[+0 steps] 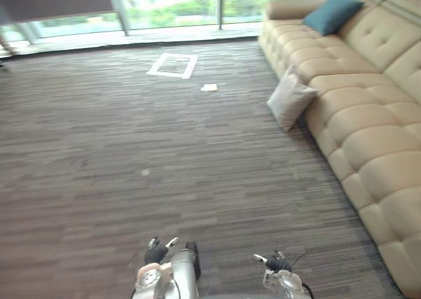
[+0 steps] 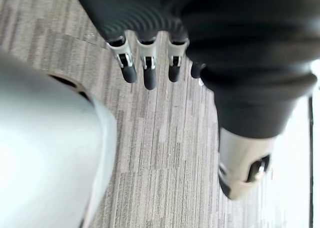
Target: Pick up cushions and gather them together orderly.
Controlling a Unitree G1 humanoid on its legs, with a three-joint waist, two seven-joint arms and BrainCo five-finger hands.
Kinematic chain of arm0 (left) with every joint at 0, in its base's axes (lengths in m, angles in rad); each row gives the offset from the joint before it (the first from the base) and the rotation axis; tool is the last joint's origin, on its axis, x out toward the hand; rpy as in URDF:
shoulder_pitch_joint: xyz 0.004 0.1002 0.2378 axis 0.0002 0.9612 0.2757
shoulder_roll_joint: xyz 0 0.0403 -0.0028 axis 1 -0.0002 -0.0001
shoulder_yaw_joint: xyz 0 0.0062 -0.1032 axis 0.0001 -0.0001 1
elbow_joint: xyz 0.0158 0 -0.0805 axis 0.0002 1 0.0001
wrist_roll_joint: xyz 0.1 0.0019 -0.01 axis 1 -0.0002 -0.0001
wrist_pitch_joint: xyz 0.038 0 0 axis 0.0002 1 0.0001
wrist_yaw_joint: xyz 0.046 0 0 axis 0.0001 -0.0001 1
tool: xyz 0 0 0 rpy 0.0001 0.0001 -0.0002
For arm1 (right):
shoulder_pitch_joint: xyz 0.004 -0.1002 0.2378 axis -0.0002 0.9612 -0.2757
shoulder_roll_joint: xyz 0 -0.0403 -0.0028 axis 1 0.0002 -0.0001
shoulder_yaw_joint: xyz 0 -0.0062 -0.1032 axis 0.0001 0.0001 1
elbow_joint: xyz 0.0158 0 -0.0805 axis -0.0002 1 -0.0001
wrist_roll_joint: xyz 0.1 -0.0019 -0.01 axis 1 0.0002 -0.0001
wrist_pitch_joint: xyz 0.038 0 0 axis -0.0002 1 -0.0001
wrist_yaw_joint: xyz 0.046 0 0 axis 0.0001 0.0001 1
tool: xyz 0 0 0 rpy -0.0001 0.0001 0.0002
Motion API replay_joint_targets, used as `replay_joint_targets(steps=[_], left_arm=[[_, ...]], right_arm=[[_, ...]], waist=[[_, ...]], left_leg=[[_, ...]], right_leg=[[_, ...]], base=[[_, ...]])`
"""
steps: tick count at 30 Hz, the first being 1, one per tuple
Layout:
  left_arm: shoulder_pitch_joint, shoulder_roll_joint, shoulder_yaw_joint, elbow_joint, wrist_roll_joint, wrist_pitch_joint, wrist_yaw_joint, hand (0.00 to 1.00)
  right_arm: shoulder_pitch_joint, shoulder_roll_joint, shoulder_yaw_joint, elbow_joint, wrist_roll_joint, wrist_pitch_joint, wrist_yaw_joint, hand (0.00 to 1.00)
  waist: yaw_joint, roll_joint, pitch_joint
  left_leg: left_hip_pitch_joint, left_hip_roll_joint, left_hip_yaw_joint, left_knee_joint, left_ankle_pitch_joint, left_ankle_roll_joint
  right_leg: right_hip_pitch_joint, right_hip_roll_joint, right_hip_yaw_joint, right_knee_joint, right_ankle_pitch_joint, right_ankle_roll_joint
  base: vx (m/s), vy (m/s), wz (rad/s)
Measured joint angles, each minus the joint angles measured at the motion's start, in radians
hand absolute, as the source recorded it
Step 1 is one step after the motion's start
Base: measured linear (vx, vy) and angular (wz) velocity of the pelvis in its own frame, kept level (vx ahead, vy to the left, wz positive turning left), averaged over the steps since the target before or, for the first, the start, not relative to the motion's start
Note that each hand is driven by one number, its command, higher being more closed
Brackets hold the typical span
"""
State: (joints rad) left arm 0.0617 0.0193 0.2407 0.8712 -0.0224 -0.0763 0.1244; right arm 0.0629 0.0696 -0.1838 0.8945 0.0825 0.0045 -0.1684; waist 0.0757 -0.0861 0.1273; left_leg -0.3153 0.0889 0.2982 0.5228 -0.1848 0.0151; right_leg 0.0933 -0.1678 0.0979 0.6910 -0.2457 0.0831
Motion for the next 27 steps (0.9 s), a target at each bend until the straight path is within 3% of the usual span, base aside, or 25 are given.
replay_joint_targets(steps=[1,2,4,5,8,9,10,11,12,13,14,15,16,17,18,20,21,23,25,27], left_arm=[[-0.010,0.009,-0.004,0.017,0.001,0.003,0.005,0.00],[-0.015,0.010,-0.005,0.040,0.001,0.014,0.007,0.00],[-0.020,0.000,-0.050,0.060,0.001,0.017,0.007,0.00],[-0.022,-0.003,-0.059,0.063,0.001,0.017,0.007,0.00],[-0.043,-0.032,-0.076,0.105,0.001,0.023,0.004,0.00],[-0.043,-0.040,-0.080,0.109,0.001,0.023,0.004,0.00],[-0.040,-0.049,-0.085,0.110,0.001,0.024,0.001,0.00],[-0.037,-0.050,-0.086,0.110,0.001,0.023,0.000,0.00],[-0.032,-0.050,-0.086,0.109,0.001,0.022,-0.001,0.00],[-0.032,-0.057,-0.085,0.115,0.003,0.022,-0.001,0.00],[-0.031,-0.063,-0.085,0.116,0.003,0.022,-0.001,0.00],[-0.027,-0.076,-0.081,0.118,0.005,0.022,0.000,0.00],[-0.027,-0.083,-0.067,0.118,0.013,0.023,-0.001,0.00],[-0.026,-0.084,-0.062,0.115,0.012,0.024,-0.001,0.00],[-0.020,-0.078,-0.040,0.109,0.019,0.024,-0.002,0.00],[-0.012,-0.075,-0.009,0.083,0.020,0.023,-0.001,0.00],[-0.011,-0.069,0.000,0.055,0.018,0.021,-0.002,0.00],[-0.009,-0.061,0.001,0.016,0.014,0.014,-0.001,0.00],[-0.010,-0.073,0.011,-0.003,0.012,0.013,0.000,0.00],[-0.012,-0.082,0.013,-0.015,0.002,0.001,-0.001,0.00]], right_arm=[[0.013,-0.003,-0.004,0.001,-0.003,0.000,0.000,0.00],[0.022,-0.010,-0.007,-0.009,-0.003,-0.001,0.004,0.00],[0.029,-0.012,-0.011,-0.024,-0.005,-0.023,0.004,0.00],[0.029,-0.012,-0.012,-0.030,-0.005,-0.026,0.004,0.00],[0.018,-0.014,-0.041,-0.052,-0.005,-0.033,0.006,0.00],[0.012,-0.019,-0.049,-0.052,-0.005,-0.032,0.006,0.00],[0.006,-0.031,-0.048,-0.052,-0.007,-0.030,0.008,0.00],[0.007,-0.034,-0.048,-0.050,-0.008,-0.027,0.008,0.00],[0.017,-0.035,-0.048,-0.049,-0.015,-0.023,0.006,0.00],[0.028,-0.044,-0.051,-0.048,-0.021,-0.021,0.010,0.00],[0.027,-0.053,-0.053,-0.051,-0.019,-0.020,0.011,0.00],[0.024,-0.073,-0.049,-0.051,-0.025,-0.021,0.012,0.00],[0.016,-0.087,-0.049,-0.052,-0.025,-0.019,0.014,0.00],[0.013,-0.090,-0.049,-0.050,-0.025,-0.017,0.014,0.00],[0.012,-0.094,-0.048,-0.050,-0.024,-0.013,0.011,0.00],[0.005,-0.085,-0.038,-0.041,-0.021,-0.012,0.010,0.00],[-0.002,-0.067,-0.026,-0.025,-0.010,-0.013,0.011,0.00],[-0.002,-0.050,-0.003,-0.006,0.005,-0.010,0.012,0.00],[-0.012,-0.041,-0.005,-0.009,0.006,-0.009,0.010,0.00],[-0.012,-0.032,-0.007,-0.008,0.006,-0.006,0.008,0.00]], waist=[[-0.013,0.000,0.009],[-0.024,0.001,0.018],[-0.039,0.018,0.019],[-0.041,0.020,0.019],[-0.058,0.027,0.024],[-0.068,0.035,0.029],[-0.076,0.044,0.035],[-0.076,0.043,0.034],[-0.077,0.033,0.031],[-0.087,0.038,0.029],[-0.089,0.055,0.026],[-0.090,0.098,0.007],[-0.092,0.130,0.012],[-0.091,0.136,0.015],[-0.086,0.150,0.021],[-0.080,0.151,0.032],[-0.075,0.119,0.041],[-0.063,0.080,0.040],[-0.048,0.087,0.044],[-0.032,0.097,0.050]], left_leg=[[0.054,-0.017,0.005,-0.013,-0.030,0.001],[0.148,-0.037,0.009,-0.050,-0.063,0.004],[0.326,-0.048,0.017,-0.162,-0.096,0.003],[0.351,-0.049,0.018,-0.183,-0.100,-0.001],[0.507,-0.056,0.018,-0.308,-0.110,-0.011],[0.548,-0.055,0.016,-0.338,-0.114,-0.020],[0.600,-0.057,0.015,-0.369,-0.129,-0.045],[0.622,-0.062,0.010,-0.378,-0.136,-0.057],[0.670,-0.083,-0.012,-0.384,-0.154,-0.083],[0.717,-0.080,-0.053,-0.374,-0.163,-0.096],[0.719,-0.069,-0.064,-0.363,-0.162,-0.096],[0.683,-0.032,-0.088,-0.267,-0.159,-0.101],[0.588,0.017,-0.122,-0.020,-0.125,-0.123],[0.557,0.031,-0.129,0.060,-0.090,-0.124],[0.460,0.087,-0.154,0.313,-0.007,-0.149],[0.339,0.153,-0.140,0.571,-0.012,-0.144],[0.253,0.160,-0.129,0.620,-0.036,-0.122],[0.108,0.162,-0.080,0.527,-0.069,-0.092],[0.056,0.157,-0.050,0.384,-0.086,-0.074],[-0.005,0.100,-0.080,0.126,-0.078,-0.079]], right_leg=[[-0.066,-0.007,0.002,0.171,0.054,0.028],[-0.136,-0.005,-0.013,0.334,0.063,0.033],[-0.257,0.009,-0.131,0.403,0.033,0.006],[-0.286,0.011,-0.162,0.393,0.022,0.003],[-0.447,0.021,-0.352,0.102,-0.008,-0.028],[-0.462,0.038,-0.382,-0.027,0.016,-0.041],[-0.463,0.070,-0.399,-0.205,0.079,-0.064],[-0.466,0.082,-0.393,-0.265,0.109,-0.072],[-0.475,0.087,-0.372,-0.312,0.162,-0.108],[-0.484,0.084,-0.332,-0.222,0.243,-0.192],[-0.490,0.085,-0.342,-0.185,0.214,-0.187],[-0.490,0.097,-0.366,-0.136,0.138,-0.189],[-0.459,0.124,-0.374,-0.120,0.075,-0.191],[-0.441,0.133,-0.375,-0.122,0.061,-0.192],[-0.377,0.168,-0.371,-0.154,0.036,-0.203],[-0.238,0.219,-0.356,-0.237,0.011,-0.223],[-0.143,0.222,-0.336,-0.301,0.001,-0.225],[-0.038,0.222,-0.303,-0.405,0.001,-0.218],[0.022,0.222,-0.273,-0.446,-0.001,-0.205],[0.098,0.214,-0.214,-0.489,-0.018,-0.177]], base=[[0.47,0.232,-0.14],[0.70,0.310,-0.20],[0.62,0.197,-0.12],[0.53,0.120,0.06],[0.59,0.080,0.14],[0.65,0.022,0.24],[0.65,0.004,0.25],[0.68,-0.038,0.34],[0.75,-0.096,0.56],[0.77,-0.130,0.54],[0.90,-0.223,0.48],[0.72,-0.215,0.26],[0.70,-0.225,0.21],[0.66,-0.199,-0.01],[0.52,-0.148,-0.26],[0.69,-0.154,-0.42],[0.81,-0.173,-0.43],[0.59,-0.094,-0.47],[0.40,0.003,-0.50],[0.52,0.128,-0.73]])
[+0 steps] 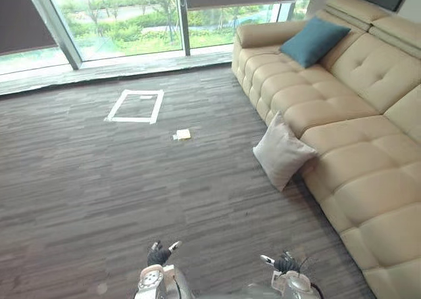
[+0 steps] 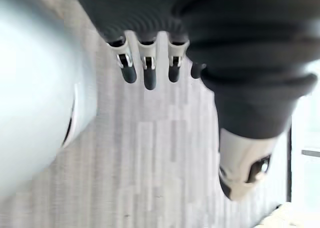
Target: Pick up cushions and gather them together orderly.
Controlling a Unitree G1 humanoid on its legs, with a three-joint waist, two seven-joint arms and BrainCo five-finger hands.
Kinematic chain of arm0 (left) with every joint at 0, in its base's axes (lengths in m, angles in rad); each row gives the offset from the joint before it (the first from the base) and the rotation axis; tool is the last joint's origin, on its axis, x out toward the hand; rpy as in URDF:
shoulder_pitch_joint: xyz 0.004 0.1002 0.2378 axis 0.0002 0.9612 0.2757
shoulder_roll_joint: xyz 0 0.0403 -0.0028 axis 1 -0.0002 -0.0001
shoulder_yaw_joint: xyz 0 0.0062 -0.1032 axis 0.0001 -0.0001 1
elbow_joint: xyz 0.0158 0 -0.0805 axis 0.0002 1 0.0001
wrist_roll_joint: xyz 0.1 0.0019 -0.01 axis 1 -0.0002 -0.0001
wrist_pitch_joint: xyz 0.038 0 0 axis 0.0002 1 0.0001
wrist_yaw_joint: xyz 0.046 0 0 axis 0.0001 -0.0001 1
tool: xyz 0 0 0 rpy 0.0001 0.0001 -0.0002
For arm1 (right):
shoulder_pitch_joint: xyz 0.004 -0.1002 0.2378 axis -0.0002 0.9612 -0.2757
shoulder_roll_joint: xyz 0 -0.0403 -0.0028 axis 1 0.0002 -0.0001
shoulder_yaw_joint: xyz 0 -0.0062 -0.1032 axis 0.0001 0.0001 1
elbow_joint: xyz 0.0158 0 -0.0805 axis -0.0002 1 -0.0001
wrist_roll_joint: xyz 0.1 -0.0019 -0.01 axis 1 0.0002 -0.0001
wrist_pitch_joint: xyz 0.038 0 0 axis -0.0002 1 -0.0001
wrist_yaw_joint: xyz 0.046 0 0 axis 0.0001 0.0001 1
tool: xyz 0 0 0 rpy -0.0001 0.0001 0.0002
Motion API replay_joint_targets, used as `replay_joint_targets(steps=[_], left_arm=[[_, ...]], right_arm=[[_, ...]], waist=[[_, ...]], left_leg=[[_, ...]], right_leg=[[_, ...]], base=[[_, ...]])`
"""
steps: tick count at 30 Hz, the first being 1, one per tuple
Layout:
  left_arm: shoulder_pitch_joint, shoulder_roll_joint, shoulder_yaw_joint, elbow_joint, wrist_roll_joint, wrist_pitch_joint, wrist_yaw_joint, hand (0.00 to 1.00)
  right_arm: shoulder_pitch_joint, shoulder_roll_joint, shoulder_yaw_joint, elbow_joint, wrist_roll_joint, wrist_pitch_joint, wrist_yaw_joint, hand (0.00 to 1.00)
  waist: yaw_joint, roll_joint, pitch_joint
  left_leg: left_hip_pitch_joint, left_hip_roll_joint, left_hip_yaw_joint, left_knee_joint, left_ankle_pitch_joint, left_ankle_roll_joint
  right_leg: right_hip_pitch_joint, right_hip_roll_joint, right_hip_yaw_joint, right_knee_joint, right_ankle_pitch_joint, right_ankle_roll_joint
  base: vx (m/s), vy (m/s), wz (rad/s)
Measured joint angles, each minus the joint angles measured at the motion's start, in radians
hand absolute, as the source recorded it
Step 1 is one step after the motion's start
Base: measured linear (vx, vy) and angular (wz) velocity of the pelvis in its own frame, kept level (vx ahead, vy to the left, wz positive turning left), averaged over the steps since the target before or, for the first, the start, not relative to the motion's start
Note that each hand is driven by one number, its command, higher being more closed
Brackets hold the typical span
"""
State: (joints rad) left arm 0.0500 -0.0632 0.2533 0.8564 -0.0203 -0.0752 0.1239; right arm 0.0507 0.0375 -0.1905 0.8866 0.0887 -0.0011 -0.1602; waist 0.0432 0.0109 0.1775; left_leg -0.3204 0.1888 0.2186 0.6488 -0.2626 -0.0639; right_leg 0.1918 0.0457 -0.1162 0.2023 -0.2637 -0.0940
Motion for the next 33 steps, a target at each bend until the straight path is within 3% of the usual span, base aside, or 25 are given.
replay_joint_targets(steps=[2,3,4,5,6,7,8,9,10,12,14,16,17,19,20,21,22,23,24,25,26,27,28,31,33], left_arm=[[0.001,-0.001,0.002,-0.005,-0.003,-0.008,0.002,0.00],[0.006,-0.001,0.002,-0.004,-0.005,-0.007,0.004,0.00],[0.010,0.018,0.002,-0.003,-0.005,-0.005,0.004,0.00],[0.011,0.025,0.003,-0.001,-0.005,-0.005,0.004,0.00],[0.010,0.035,0.003,0.001,-0.005,-0.002,0.006,0.00],[0.008,0.047,0.003,0.006,-0.006,-0.002,0.008,0.00],[0.006,0.051,0.002,0.012,-0.007,-0.001,0.008,0.00],[-0.007,0.057,0.002,0.034,-0.008,0.001,0.009,0.00],[-0.019,0.062,0.002,0.052,-0.011,0.002,0.009,0.00],[-0.028,0.061,-0.008,0.092,-0.012,0.017,0.010,0.00],[-0.037,0.052,-0.031,0.099,-0.012,0.018,0.009,0.00],[-0.037,0.051,-0.037,0.107,-0.012,0.018,0.007,0.00],[-0.036,0.050,-0.039,0.112,-0.011,0.018,0.008,0.00],[-0.032,0.048,-0.053,0.120,-0.011,0.018,0.007,0.00],[-0.026,0.047,-0.057,0.117,-0.005,0.017,0.004,0.00],[-0.031,0.034,-0.055,0.133,-0.001,0.019,0.004,0.00],[-0.032,0.026,-0.055,0.133,-0.001,0.019,0.003,0.00],[-0.029,0.008,-0.056,0.131,0.002,0.018,0.001,0.00],[-0.030,0.000,-0.056,0.130,0.010,0.018,-0.002,0.00],[-0.030,0.001,-0.052,0.130,0.012,0.019,-0.002,0.00],[-0.034,0.001,-0.042,0.120,0.013,0.020,-0.002,0.00],[-0.025,0.005,-0.034,0.107,0.015,0.020,-0.001,0.00],[-0.023,0.007,-0.033,0.087,0.016,0.017,-0.001,0.00],[-0.019,0.007,-0.033,0.057,0.015,0.014,-0.001,0.00],[-0.018,-0.004,-0.029,0.038,0.007,0.006,0.000,0.00]], right_arm=[[-0.001,0.009,0.003,0.003,0.000,0.000,-0.002,0.00],[0.000,0.011,0.009,0.003,0.000,0.000,-0.005,0.00],[0.008,0.032,0.014,0.006,0.000,0.007,-0.009,0.00],[0.010,0.032,0.020,0.006,0.000,0.008,-0.008,0.00],[0.019,0.032,0.025,0.006,0.001,0.007,-0.010,0.00],[0.022,0.032,0.031,0.006,0.002,0.007,-0.011,0.00],[0.024,0.032,0.034,0.006,0.002,0.007,-0.011,0.00],[0.027,0.031,0.033,0.004,0.001,0.006,-0.010,0.00],[0.027,0.024,0.032,-0.004,0.001,0.003,-0.008,0.00],[0.026,0.023,0.019,-0.023,-0.001,-0.011,-0.008,0.00],[0.027,0.023,0.013,-0.044,-0.003,-0.016,-0.006,0.00],[0.017,0.023,-0.003,-0.044,-0.010,-0.016,-0.006,0.00],[0.010,0.023,-0.008,-0.043,-0.010,-0.015,-0.006,0.00],[0.007,0.023,-0.011,-0.044,-0.010,-0.017,-0.004,0.00],[0.011,0.023,-0.010,-0.044,-0.011,-0.015,-0.003,0.00],[0.002,0.010,-0.011,-0.046,-0.011,-0.016,-0.001,0.00],[-0.005,-0.001,-0.012,-0.045,-0.011,-0.016,-0.002,0.00],[-0.003,-0.008,-0.015,-0.047,-0.009,-0.016,0.000,0.00],[-0.010,-0.016,-0.029,-0.048,-0.009,-0.016,0.001,0.00],[-0.010,-0.017,-0.029,-0.046,-0.009,-0.015,0.002,0.00],[-0.010,-0.018,-0.026,-0.044,-0.008,-0.015,0.001,0.00],[-0.009,-0.021,-0.017,-0.041,-0.008,-0.013,0.000,0.00],[-0.010,-0.019,0.002,-0.034,-0.007,-0.009,-0.003,0.00],[-0.011,-0.012,0.015,-0.009,0.000,-0.008,-0.004,0.00],[-0.010,-0.011,0.014,-0.002,0.000,-0.004,-0.009,0.00]], waist=[[0.020,-0.001,-0.003],[0.020,0.004,-0.006],[0.024,-0.016,-0.025],[0.025,-0.025,-0.036],[0.017,-0.044,-0.044],[0.022,-0.069,-0.050],[0.024,-0.074,-0.048],[0.018,-0.077,-0.042],[0.016,-0.078,-0.032],[0.008,-0.058,-0.014],[0.003,-0.058,-0.014],[0.002,-0.053,-0.011],[-0.004,-0.053,-0.009],[-0.017,-0.051,-0.008],[-0.022,-0.058,-0.012],[-0.034,-0.042,-0.008],[-0.032,-0.019,-0.007],[-0.036,-0.003,-0.015],[-0.047,0.019,-0.011],[-0.047,0.025,-0.012],[-0.043,0.030,-0.008],[-0.038,0.034,0.004],[-0.031,0.028,0.014],[-0.019,0.013,0.016],[0.008,0.012,0.014]], left_leg=[[-0.019,-0.043,-0.059,-0.208,0.047,-0.036],[-0.030,-0.042,-0.072,-0.245,0.086,-0.023],[-0.028,-0.053,-0.062,-0.209,0.156,0.004],[-0.032,-0.065,-0.059,-0.188,0.166,0.017],[-0.033,-0.076,-0.042,-0.144,0.140,0.051],[-0.004,-0.080,0.013,-0.134,0.105,0.062],[0.012,-0.081,0.030,-0.135,0.090,0.067],[0.063,-0.086,0.052,-0.146,0.056,0.077],[0.116,-0.094,0.069,-0.159,0.028,0.079],[0.270,-0.096,0.106,-0.208,-0.017,0.078],[0.391,-0.091,0.144,-0.294,-0.041,0.063],[0.439,-0.075,0.195,-0.336,-0.039,0.051],[0.487,-0.075,0.221,-0.376,-0.036,0.045],[0.557,-0.082,0.241,-0.415,-0.037,0.034],[0.592,-0.100,0.235,-0.427,-0.046,0.010],[0.631,-0.098,0.207,-0.425,-0.066,-0.021],[0.635,-0.081,0.203,-0.417,-0.062,-0.028],[0.621,-0.069,0.179,-0.383,-0.045,-0.056],[0.569,-0.029,0.144,-0.240,-0.035,-0.062],[0.532,-0.006,0.121,-0.144,-0.016,-0.061],[0.465,0.034,0.077,0.041,0.063,-0.048],[0.395,0.078,0.043,0.225,0.092,-0.048],[0.329,0.101,0.044,0.350,0.045,-0.048],[0.203,0.083,0.056,0.305,-0.009,-0.019],[0.106,-0.014,-0.057,-0.010,-0.021,-0.019]], right_leg=[[0.033,-0.015,0.050,-0.030,-0.045,0.024],[0.054,-0.018,0.082,-0.025,-0.079,0.036],[0.060,-0.045,0.132,-0.006,-0.115,0.057],[0.062,-0.056,0.150,0.006,-0.123,0.066],[0.042,-0.078,0.181,0.059,-0.121,0.072],[-0.012,-0.108,0.200,0.190,-0.110,0.091],[-0.046,-0.114,0.203,0.279,-0.095,0.114],[-0.149,-0.135,0.195,0.501,-0.015,0.172],[-0.217,-0.158,0.170,0.657,0.031,0.183],[-0.313,-0.196,0.077,0.835,0.012,0.170],[-0.424,-0.236,-0.087,0.792,-0.028,0.135],[-0.472,-0.237,-0.192,0.633,-0.028,0.121],[-0.490,-0.230,-0.264,0.485,-0.006,0.106],[-0.506,-0.186,-0.280,0.285,0.082,0.088],[-0.500,-0.166,-0.258,0.199,0.184,0.059],[-0.505,-0.160,-0.241,0.248,0.223,-0.042],[-0.505,-0.150,-0.244,0.267,0.210,-0.046],[-0.500,-0.149,-0.251,0.277,0.152,-0.035],[-0.483,-0.131,-0.257,0.286,0.111,-0.032],[-0.466,-0.118,-0.259,0.282,0.096,-0.035],[-0.425,-0.092,-0.250,0.263,0.074,-0.039],[-0.362,-0.060,-0.230,0.229,0.061,-0.044],[-0.302,-0.038,-0.198,0.203,0.044,-0.052],[-0.205,-0.027,-0.133,0.144,0.030,-0.039],[-0.133,-0.029,-0.017,0.106,0.005,0.008]], base=[[0.48,0.213,-0.89],[0.53,0.316,-0.98],[0.58,0.341,-0.89],[0.63,0.335,-0.79],[0.63,0.319,-0.70],[0.62,0.310,-0.68],[0.57,0.322,-0.70],[0.52,0.297,-0.61],[0.59,0.308,-0.72],[0.51,0.185,-0.55],[0.47,0.093,-0.42],[0.36,0.053,-0.40],[0.43,0.023,-0.37],[0.49,-0.022,-0.25],[0.60,-0.081,-0.05],[0.62,-0.072,-0.05],[0.58,-0.086,0.03],[0.59,-0.159,0.06],[0.57,-0.203,0.11],[0.46,-0.197,-0.07],[0.33,-0.129,-0.31],[0.39,-0.109,-0.65],[0.37,-0.078,-0.76],[0.41,-0.022,-0.93],[0.52,0.128,-1.24]])
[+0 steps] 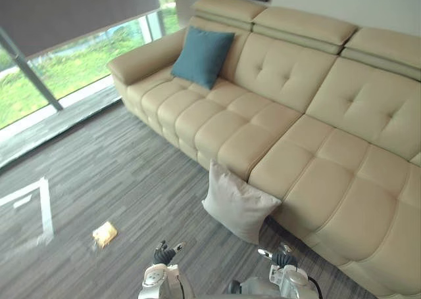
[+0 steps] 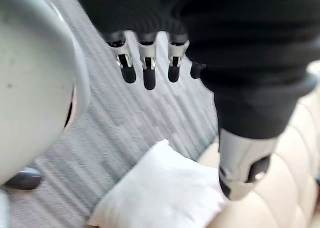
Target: Pick up cushions and gather them together orderly.
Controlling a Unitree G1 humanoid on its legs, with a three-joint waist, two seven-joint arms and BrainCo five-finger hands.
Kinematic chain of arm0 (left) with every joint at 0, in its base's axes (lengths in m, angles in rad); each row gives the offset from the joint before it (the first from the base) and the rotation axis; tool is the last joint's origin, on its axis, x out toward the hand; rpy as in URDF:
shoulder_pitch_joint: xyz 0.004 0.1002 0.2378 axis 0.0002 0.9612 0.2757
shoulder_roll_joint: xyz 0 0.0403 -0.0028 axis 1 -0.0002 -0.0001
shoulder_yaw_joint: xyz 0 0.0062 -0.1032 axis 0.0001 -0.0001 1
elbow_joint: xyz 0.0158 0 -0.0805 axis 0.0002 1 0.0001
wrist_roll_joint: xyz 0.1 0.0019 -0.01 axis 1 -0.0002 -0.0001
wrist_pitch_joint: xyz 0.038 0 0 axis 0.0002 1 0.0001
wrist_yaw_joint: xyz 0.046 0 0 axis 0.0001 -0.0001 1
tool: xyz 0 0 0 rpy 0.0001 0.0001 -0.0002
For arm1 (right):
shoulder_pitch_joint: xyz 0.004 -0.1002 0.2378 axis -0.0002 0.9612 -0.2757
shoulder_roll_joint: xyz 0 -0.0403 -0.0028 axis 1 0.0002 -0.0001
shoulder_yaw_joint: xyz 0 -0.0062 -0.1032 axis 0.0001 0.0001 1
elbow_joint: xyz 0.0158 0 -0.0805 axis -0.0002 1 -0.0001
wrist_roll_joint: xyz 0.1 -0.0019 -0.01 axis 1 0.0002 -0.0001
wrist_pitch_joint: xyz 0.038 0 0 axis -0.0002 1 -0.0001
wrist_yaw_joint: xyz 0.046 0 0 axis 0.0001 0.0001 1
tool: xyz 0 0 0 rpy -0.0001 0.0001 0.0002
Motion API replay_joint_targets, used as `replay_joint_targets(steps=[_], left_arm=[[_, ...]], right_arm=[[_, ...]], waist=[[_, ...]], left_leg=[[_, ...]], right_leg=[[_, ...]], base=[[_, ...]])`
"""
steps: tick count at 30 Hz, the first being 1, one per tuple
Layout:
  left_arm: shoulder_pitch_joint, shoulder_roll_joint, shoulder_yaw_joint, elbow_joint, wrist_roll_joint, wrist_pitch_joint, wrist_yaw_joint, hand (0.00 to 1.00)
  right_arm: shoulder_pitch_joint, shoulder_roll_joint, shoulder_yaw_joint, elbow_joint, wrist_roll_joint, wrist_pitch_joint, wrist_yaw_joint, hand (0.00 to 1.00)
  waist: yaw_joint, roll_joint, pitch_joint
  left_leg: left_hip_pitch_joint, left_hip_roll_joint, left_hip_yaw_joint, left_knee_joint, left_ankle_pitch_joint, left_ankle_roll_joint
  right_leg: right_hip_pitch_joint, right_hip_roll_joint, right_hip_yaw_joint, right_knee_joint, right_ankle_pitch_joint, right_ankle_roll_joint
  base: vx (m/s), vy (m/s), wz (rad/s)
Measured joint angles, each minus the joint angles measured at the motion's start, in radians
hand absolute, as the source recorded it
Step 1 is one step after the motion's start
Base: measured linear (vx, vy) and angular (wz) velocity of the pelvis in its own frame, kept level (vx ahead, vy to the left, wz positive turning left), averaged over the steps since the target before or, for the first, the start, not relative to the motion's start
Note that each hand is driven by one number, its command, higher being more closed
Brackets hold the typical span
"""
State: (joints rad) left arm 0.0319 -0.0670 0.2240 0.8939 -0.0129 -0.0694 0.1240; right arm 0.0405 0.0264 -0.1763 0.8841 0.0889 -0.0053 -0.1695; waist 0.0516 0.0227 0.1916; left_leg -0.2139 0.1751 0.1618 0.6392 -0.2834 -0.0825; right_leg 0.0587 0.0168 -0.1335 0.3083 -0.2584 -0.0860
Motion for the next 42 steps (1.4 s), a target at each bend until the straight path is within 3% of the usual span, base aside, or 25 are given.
replay_joint_targets(steps=[2,4,5,7,8,10,11,13,16,18,20,21,24,26,30,34,36,39,42], left_arm=[[-0.001,-0.001,0.016,0.000,-0.010,-0.011,0.000,0.00],[-0.001,-0.002,0.024,0.005,-0.012,-0.011,0.001,0.00],[-0.002,-0.001,0.028,0.007,-0.020,-0.012,0.002,0.00],[-0.003,0.026,0.033,0.020,-0.031,-0.011,0.003,0.00],[-0.004,0.035,0.034,0.023,-0.033,-0.010,0.004,0.00],[-0.004,0.038,0.035,0.033,-0.033,-0.010,0.005,0.00],[-0.005,0.040,0.035,0.042,-0.033,-0.010,0.005,0.00],[-0.005,0.042,0.034,0.061,-0.033,-0.006,0.006,0.00],[-0.010,0.044,0.021,0.080,-0.041,-0.005,0.006,0.00],[-0.008,0.051,0.005,0.087,-0.041,-0.005,0.004,0.00],[-0.010,0.066,-0.019,0.095,-0.038,-0.005,0.001,0.00],[-0.009,0.048,-0.019,0.101,-0.038,-0.004,0.002,0.00],[0.011,0.022,-0.017,0.099,-0.036,-0.005,0.003,0.00],[0.011,0.022,-0.018,0.096,-0.028,-0.005,0.001,0.00],[-0.012,0.017,-0.020,0.071,-0.027,-0.006,0.001,0.00],[-0.021,0.023,-0.025,0.055,-0.029,-0.009,0.008,0.00],[-0.023,0.026,-0.030,0.049,-0.031,-0.009,0.010,0.00],[-0.069,0.051,-0.067,0.035,-0.050,-0.008,0.026,0.00],[-0.116,0.071,-0.071,-0.005,-0.090,-0.009,0.052,0.00]], right_arm=[[-0.001,0.000,0.007,0.006,-0.001,0.003,-0.002,0.00],[0.000,-0.002,0.025,0.006,-0.002,0.003,-0.007,0.00],[0.002,0.000,0.032,0.012,-0.002,0.004,-0.008,0.00],[0.007,0.023,0.039,0.029,-0.001,0.004,-0.008,0.00],[0.016,0.035,0.054,0.035,-0.001,0.006,-0.005,0.00],[0.021,0.034,0.064,0.034,-0.001,0.007,-0.003,0.00],[0.020,0.034,0.063,0.034,-0.002,0.006,-0.003,0.00],[0.018,0.034,0.062,0.030,-0.009,0.002,-0.001,0.00],[0.015,0.033,0.059,0.028,-0.012,-0.004,-0.001,0.00],[0.015,0.034,0.053,0.026,-0.012,-0.006,-0.002,0.00],[0.019,0.033,0.029,0.029,-0.011,-0.007,-0.003,0.00],[0.019,0.019,0.010,0.034,-0.012,-0.007,-0.005,0.00],[0.018,-0.006,-0.017,0.034,-0.011,-0.006,-0.007,0.00],[0.021,-0.006,-0.018,0.034,-0.011,-0.008,-0.008,0.00],[0.023,-0.006,-0.017,0.034,-0.008,-0.006,-0.014,0.00],[0.016,-0.001,-0.015,0.030,-0.005,-0.008,-0.032,0.00],[0.013,0.004,-0.015,0.027,0.001,-0.012,-0.043,0.00],[-0.016,-0.003,-0.016,0.004,0.028,-0.013,-0.051,0.00],[-0.062,-0.021,-0.016,-0.031,0.047,-0.013,-0.078,0.00]], waist=[[0.009,0.000,0.000],[0.009,0.003,-0.002],[0.014,0.008,-0.008],[0.007,-0.046,-0.031],[0.014,-0.060,-0.042],[0.017,-0.075,-0.053],[0.018,-0.065,-0.047],[0.031,-0.051,-0.043],[0.023,-0.041,-0.044],[0.011,-0.044,-0.045],[0.005,-0.070,-0.053],[0.005,-0.039,-0.064],[0.005,0.007,-0.073],[0.003,0.005,-0.072],[0.006,-0.024,-0.052],[0.010,-0.047,-0.027],[0.009,-0.057,-0.027],[0.007,-0.066,0.050],[0.010,-0.059,0.119]], left_leg=[[-0.023,-0.053,-0.116,-0.119,0.007,-0.004],[-0.026,-0.080,-0.188,-0.218,0.057,0.003],[-0.008,-0.085,-0.193,-0.219,0.161,-0.006],[0.002,-0.107,-0.130,-0.200,0.113,0.023],[0.017,-0.113,-0.080,-0.198,0.084,0.039],[0.056,-0.116,-0.022,-0.207,0.058,0.063],[0.090,-0.116,0.013,-0.229,0.051,0.075],[0.193,-0.106,0.091,-0.309,0.050,0.079],[0.285,-0.081,0.114,-0.386,0.049,0.080],[0.304,-0.075,0.109,-0.397,0.054,0.072],[0.308,-0.113,0.087,-0.398,0.055,0.068],[0.313,-0.108,0.070,-0.408,0.060,0.056],[0.321,-0.080,0.058,-0.426,0.066,0.044],[0.319,-0.066,0.035,-0.416,0.065,0.042],[0.224,-0.037,0.016,-0.244,0.057,0.027],[0.207,-0.031,0.018,-0.214,0.057,0.027],[0.177,-0.034,0.019,-0.206,0.056,0.026],[0.084,-0.030,0.004,-0.093,0.046,0.024],[-0.089,0.003,-0.021,0.096,-0.037,0.023]], right_leg=[[0.017,-0.002,0.057,0.002,-0.021,0.030],[0.027,-0.001,0.110,0.017,-0.051,0.060],[0.030,-0.001,0.157,0.044,-0.077,0.090],[0.028,-0.042,0.207,0.055,-0.087,0.107],[0.023,-0.063,0.239,0.063,-0.082,0.114],[0.007,-0.082,0.258,0.107,-0.067,0.137],[-0.012,-0.097,0.248,0.151,-0.054,0.143],[-0.072,-0.142,0.129,0.281,-0.040,0.142],[-0.109,-0.177,-0.074,0.327,-0.070,0.127],[-0.132,-0.165,-0.101,0.275,-0.065,0.129],[-0.132,-0.165,-0.068,0.124,0.019,0.109],[-0.109,-0.156,-0.073,0.099,0.011,0.106],[-0.072,-0.121,-0.087,0.049,0.017,0.097],[-0.053,-0.107,-0.103,0.030,0.018,0.094],[-0.056,-0.104,-0.127,0.036,0.018,0.094],[-0.061,-0.106,-0.105,0.038,0.018,0.094],[-0.106,-0.109,-0.096,0.060,0.018,0.094],[-0.198,-0.121,-0.082,0.170,0.001,0.091],[-0.379,-0.118,-0.067,0.361,-0.058,0.076]], base=[[0.42,0.238,-1.01],[0.40,0.299,-0.97],[0.39,0.354,-0.79],[0.37,0.345,-0.81],[0.34,0.303,-0.76],[0.29,0.274,-0.82],[0.22,0.229,-0.98],[0.20,0.217,-1.09],[0.15,0.058,-0.52],[0.13,-0.058,0.08],[0.15,-0.134,0.26],[0.16,-0.138,0.16],[0.17,-0.141,0.07],[0.08,-0.114,0.16],[0.01,-0.049,0.16],[-0.04,0.021,-0.12],[-0.09,0.028,-0.04],[-0.16,0.024,-0.02],[-0.24,0.023,-0.12]])
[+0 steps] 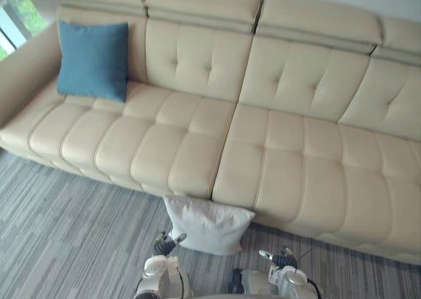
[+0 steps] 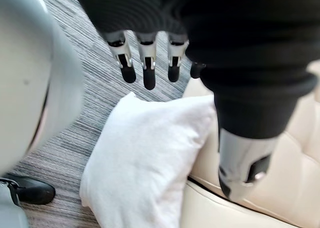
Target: Pick up cushions and gather them together orderly.
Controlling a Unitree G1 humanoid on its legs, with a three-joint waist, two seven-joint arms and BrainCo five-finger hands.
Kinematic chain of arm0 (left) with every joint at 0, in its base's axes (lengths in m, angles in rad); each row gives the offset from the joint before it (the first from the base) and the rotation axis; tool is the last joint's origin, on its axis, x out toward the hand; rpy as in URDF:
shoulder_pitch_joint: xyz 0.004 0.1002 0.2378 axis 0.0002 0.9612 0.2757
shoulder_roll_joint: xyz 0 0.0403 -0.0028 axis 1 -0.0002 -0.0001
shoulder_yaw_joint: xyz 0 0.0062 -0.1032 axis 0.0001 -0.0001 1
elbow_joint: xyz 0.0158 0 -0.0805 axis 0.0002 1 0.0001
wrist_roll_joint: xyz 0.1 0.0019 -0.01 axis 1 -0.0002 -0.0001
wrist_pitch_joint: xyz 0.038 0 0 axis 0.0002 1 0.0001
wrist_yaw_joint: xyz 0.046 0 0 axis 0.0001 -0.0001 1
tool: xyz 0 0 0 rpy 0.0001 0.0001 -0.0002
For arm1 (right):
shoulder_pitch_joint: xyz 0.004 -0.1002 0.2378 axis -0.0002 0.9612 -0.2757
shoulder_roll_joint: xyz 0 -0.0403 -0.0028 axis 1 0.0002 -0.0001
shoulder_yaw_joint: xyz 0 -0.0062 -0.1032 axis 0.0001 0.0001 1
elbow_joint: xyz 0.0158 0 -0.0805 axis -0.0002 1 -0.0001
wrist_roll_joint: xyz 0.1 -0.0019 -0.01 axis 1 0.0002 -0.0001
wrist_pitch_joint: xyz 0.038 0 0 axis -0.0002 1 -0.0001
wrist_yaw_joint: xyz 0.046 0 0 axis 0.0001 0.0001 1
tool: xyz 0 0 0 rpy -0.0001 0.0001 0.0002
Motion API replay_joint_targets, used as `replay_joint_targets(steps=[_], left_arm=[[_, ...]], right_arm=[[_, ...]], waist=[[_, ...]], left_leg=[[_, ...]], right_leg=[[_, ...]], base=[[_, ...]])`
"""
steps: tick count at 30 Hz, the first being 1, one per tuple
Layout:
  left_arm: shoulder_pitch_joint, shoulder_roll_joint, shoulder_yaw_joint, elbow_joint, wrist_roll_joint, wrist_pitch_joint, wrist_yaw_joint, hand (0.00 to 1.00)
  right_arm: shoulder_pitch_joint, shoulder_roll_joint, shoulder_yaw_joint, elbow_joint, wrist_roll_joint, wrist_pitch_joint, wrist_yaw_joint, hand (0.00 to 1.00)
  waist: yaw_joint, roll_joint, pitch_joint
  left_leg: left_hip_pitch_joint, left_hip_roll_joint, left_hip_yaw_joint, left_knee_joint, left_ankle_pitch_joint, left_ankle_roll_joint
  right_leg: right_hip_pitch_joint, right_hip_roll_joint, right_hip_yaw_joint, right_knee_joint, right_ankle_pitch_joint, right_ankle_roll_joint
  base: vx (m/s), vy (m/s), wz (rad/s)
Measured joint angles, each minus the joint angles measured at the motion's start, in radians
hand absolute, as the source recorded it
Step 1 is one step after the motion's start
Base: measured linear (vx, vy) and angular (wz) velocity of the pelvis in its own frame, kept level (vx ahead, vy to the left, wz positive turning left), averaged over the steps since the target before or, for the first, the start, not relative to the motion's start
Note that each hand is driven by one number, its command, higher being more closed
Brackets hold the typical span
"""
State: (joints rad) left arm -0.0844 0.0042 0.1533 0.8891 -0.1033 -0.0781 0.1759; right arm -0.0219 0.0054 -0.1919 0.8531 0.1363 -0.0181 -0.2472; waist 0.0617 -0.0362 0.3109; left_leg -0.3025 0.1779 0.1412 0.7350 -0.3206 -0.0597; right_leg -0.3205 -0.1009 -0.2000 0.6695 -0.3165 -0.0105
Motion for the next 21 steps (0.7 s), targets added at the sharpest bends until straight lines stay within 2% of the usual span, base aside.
replay_joint_targets(steps=[1,2,3,5,10,13,17,21], left_arm=[[-0.011,0.011,-0.004,-0.009,-0.010,0.000,0.003,0.00],[-0.039,0.040,-0.018,-0.031,-0.026,0.000,0.020,0.00],[-0.052,0.052,-0.018,-0.042,-0.033,0.000,0.023,0.00],[-0.110,0.102,-0.016,-0.065,-0.045,-0.002,0.045,0.00],[-0.301,0.207,0.033,-0.084,-0.078,-0.003,0.091,0.00],[-0.453,0.296,0.067,-0.091,-0.098,-0.004,0.121,0.00],[-0.573,0.333,0.065,-0.088,-0.106,-0.004,0.133,0.00],[-0.673,0.336,0.021,-0.081,-0.127,-0.005,0.150,0.00]], right_arm=[[-0.010,-0.005,0.000,-0.014,0.006,0.000,-0.006,0.00],[-0.038,-0.021,-0.001,-0.027,0.024,-0.001,-0.014,0.00],[-0.048,-0.025,-0.001,-0.033,0.027,-0.001,-0.020,0.00],[-0.087,-0.033,-0.002,-0.054,0.050,-0.005,-0.039,0.00],[-0.244,-0.069,-0.038,-0.055,0.112,-0.006,-0.075,0.00],[-0.433,-0.124,-0.040,-0.060,0.143,-0.011,-0.095,0.00],[-0.583,-0.144,-0.023,-0.105,0.151,-0.019,-0.121,0.00],[-0.714,-0.142,0.027,-0.135,0.173,-0.026,-0.149,0.00]], waist=[[-0.001,0.000,0.019],[-0.001,0.000,0.054],[0.000,-0.005,0.068],[0.002,-0.024,0.104],[0.000,-0.033,0.184],[-0.007,-0.033,0.247],[-0.013,-0.034,0.262],[-0.020,-0.033,0.263]], left_leg=[[-0.032,0.007,-0.001,0.030,-0.029,-0.005],[-0.091,0.021,-0.016,0.077,-0.096,-0.023],[-0.118,0.025,-0.019,0.100,-0.110,-0.033],[-0.234,0.032,-0.037,0.176,-0.122,-0.023],[-0.471,0.026,-0.071,0.282,-0.103,-0.004],[-0.654,0.025,-0.082,0.358,-0.087,-0.004],[-0.800,0.024,-0.099,0.429,-0.083,-0.011],[-0.871,0.016,-0.103,0.449,-0.076,-0.013]], right_leg=[[-0.037,0.003,0.005,0.040,-0.020,-0.002],[-0.117,0.013,0.014,0.116,-0.052,-0.004],[-0.147,0.013,0.016,0.143,-0.058,-0.004],[-0.258,0.013,0.020,0.206,-0.071,0.004],[-0.476,0.004,0.015,0.295,-0.044,-0.015],[-0.658,-0.004,0.022,0.368,-0.023,-0.039],[-0.801,-0.011,0.023,0.438,-0.016,-0.051],[-0.873,-0.022,0.023,0.464,-0.016,-0.050]], base=[[-0.31,0.001,-0.17],[-0.27,-0.017,-0.11],[-0.29,-0.038,-0.12],[-0.31,-0.052,-0.04],[-0.19,-0.021,0.07],[-0.14,0.002,-0.01],[-0.07,-0.008,0.01],[-0.06,-0.011,0.07]])
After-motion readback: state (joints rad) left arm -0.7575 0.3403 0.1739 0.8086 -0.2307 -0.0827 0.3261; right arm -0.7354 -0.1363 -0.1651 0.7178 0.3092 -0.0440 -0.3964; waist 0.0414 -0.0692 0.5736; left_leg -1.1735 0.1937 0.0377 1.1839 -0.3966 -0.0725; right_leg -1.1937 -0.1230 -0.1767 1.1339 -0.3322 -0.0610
